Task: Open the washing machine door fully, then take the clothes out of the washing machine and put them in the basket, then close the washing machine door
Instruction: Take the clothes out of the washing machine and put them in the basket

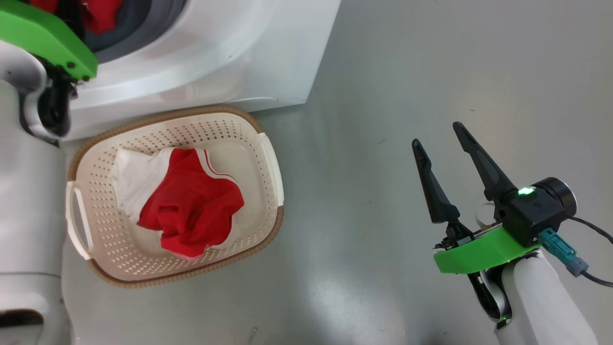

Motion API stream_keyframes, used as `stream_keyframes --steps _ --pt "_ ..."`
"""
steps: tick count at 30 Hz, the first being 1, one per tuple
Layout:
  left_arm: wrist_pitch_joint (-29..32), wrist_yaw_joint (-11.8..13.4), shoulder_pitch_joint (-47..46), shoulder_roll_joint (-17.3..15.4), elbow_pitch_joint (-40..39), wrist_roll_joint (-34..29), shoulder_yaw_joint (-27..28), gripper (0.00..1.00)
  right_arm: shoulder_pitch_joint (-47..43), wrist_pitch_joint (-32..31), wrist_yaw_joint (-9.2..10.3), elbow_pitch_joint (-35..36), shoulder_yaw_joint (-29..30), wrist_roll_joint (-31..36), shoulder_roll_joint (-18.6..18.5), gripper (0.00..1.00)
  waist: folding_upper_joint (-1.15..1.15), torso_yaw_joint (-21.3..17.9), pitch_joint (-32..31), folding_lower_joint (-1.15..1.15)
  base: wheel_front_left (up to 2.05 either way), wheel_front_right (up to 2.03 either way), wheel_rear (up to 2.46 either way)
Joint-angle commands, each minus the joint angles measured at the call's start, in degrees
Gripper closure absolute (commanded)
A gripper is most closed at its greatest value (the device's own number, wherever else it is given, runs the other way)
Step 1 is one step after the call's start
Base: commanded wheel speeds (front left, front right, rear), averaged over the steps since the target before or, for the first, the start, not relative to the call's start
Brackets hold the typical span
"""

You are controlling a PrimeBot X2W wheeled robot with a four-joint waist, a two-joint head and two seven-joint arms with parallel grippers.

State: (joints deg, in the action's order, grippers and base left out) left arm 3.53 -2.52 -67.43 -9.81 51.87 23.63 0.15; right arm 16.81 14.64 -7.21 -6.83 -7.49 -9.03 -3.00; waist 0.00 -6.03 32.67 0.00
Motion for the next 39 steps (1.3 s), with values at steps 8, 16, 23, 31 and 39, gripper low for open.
stream_keyframes --steps 8,16,23,31,39 --pt "7.06 1.61 -5.45 -4.31 7.28 1.93 1.64 0.0 0.56 0.36 -0.28 -0.6 -1.79 -0.93 0.13 0.0 0.0 -2.53 -0.03 0.0 0.0 0.0 0.0" --pt "8.94 3.58 -6.88 -5.59 12.2 1.84 1.4 0.0 0.57 0.36 -0.28 -1.37 -2.59 -1.77 0.13 0.0 0.0 -4.35 -0.08 0.0 0.0 0.0 0.0" --pt "8.91 3.68 -7.93 -5.96 14.75 1.71 0.62 0.0 0.47 0.36 -0.28 -1.06 -2.74 -2.12 0.13 0.0 0.0 -5.31 0.3 0.0 0.0 0.0 0.0" --pt "6.8 2.97 -8.52 -6.3 16.03 1.32 -0.51 1.0 0.51 0.36 -0.28 -0.84 -2.7 -2.24 0.13 0.0 0.0 -5.4 0.74 0.0 0.0 0.0 0.0" --pt "1.51 2.12 -8.53 -6.67 15.68 0.73 -1.6 1.0 0.81 0.36 -0.28 -1.05 -2.73 -2.49 0.13 0.0 0.0 -4.68 0.86 0.0 0.0 0.0 0.0"
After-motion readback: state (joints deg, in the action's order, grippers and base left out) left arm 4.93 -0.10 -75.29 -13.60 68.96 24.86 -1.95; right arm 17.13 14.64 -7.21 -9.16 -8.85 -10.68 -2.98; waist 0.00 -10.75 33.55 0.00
